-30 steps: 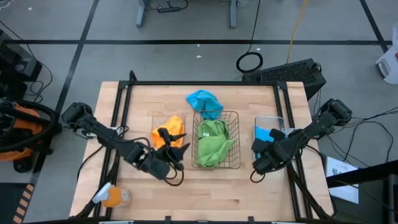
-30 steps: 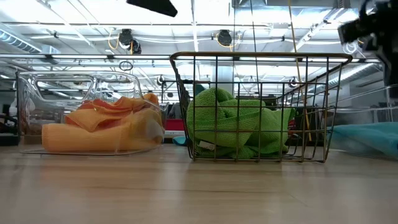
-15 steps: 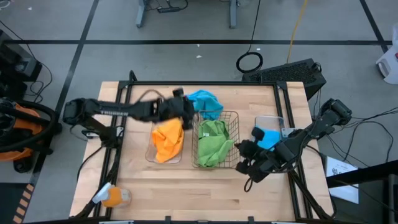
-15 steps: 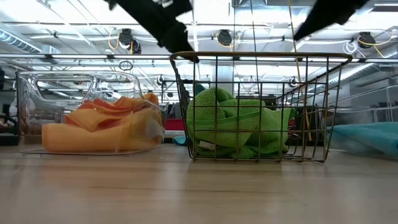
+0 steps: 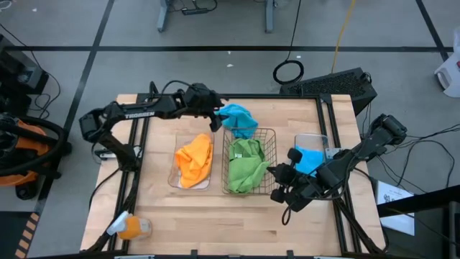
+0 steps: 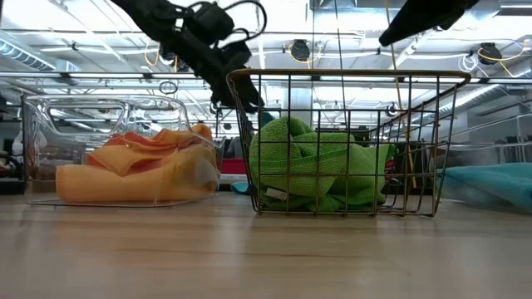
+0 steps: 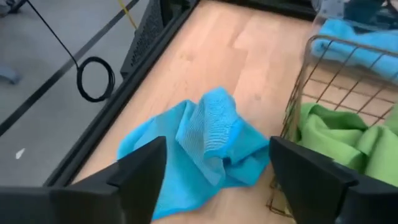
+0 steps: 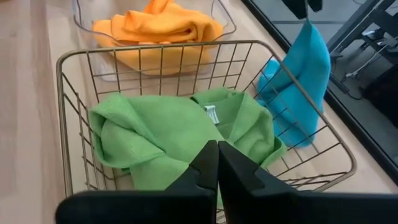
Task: Sort microfiber towel by color & place in baskets
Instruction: Put the blue microfiber towel into the right transparent bin
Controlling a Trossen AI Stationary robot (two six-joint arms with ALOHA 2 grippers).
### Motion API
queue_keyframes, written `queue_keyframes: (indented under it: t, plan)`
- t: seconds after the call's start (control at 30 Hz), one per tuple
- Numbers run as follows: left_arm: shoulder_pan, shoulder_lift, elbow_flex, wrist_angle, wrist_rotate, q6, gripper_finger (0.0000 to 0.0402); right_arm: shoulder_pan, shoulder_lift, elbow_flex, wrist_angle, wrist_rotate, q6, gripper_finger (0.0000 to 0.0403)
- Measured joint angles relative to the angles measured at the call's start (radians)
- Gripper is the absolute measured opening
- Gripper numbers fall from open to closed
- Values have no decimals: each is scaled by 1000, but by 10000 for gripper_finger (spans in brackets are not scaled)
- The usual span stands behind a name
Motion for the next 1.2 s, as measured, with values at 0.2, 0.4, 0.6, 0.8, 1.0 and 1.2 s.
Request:
queue_keyframes:
  t: [0.2, 0.4, 0.6, 0.8, 1.0, 1.2]
  plan:
    - [-21, 79, 0, 82, 1, -1, 333, 0, 0, -39, 49, -2, 2, 0]
    - [-28, 155, 0, 229, -8, -21, 329, 1, 0, -47, 61, -7, 2, 0]
    - [-28, 215, 0, 315, -10, -61, 265, 1, 0, -47, 62, -7, 3, 0]
    - [-46, 208, 0, 344, -8, -15, 67, -1, 0, -47, 66, -1, 3, 0]
    - [-104, 143, -1, 488, -4, -20, 18, -31, 19, -48, 130, 26, -24, 0]
    - [-234, 23, 28, 488, -36, 90, 7, -48, 34, -48, 212, 60, -190, 0]
